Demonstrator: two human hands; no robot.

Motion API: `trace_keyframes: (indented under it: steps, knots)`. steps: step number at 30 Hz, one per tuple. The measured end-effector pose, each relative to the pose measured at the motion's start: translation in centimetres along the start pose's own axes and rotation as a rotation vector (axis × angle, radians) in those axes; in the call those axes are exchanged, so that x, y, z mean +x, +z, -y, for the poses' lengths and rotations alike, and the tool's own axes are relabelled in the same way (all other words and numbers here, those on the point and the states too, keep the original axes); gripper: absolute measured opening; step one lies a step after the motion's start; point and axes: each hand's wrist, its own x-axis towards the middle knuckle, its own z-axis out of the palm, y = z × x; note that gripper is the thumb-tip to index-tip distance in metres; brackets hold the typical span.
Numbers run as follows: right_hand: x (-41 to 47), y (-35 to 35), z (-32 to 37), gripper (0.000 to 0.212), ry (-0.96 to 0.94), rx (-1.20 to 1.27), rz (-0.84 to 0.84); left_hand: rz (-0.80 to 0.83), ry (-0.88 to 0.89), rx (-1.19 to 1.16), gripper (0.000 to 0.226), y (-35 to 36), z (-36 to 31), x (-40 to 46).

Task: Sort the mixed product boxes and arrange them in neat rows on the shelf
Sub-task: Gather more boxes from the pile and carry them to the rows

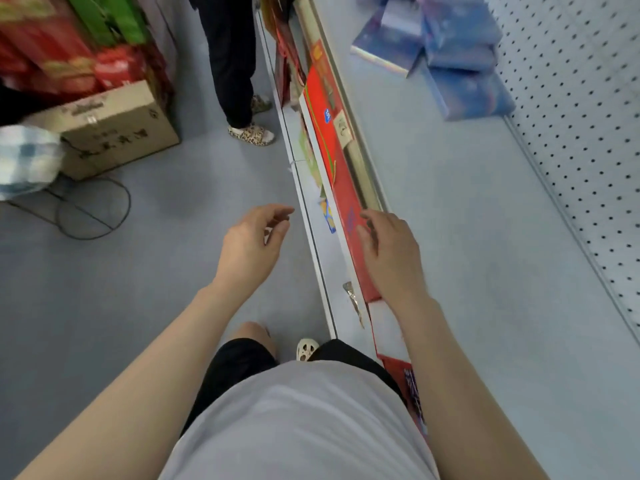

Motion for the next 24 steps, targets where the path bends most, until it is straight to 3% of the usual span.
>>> trace_keyframes:
  steps: [8, 17, 24]
  knots:
    - [12.1, 1.0, -1.4, 0.030, 0.196, -0.047, -0.163, 0.167, 0.157, -0.007, 0.026, 1.4, 0.3, 17.0]
    - [25.3, 0.0, -2.2, 0.031, 0.492, -0.126, -0.432, 0.406, 0.515, 0.035, 0.027, 2.8, -1.7, 38.3]
    - [35.2, -4.3, -5.3, 0.038, 0.586, -0.193, -0.447, 0.446, 0.717, 0.088, 0.030, 6.1, -6.6, 49.0]
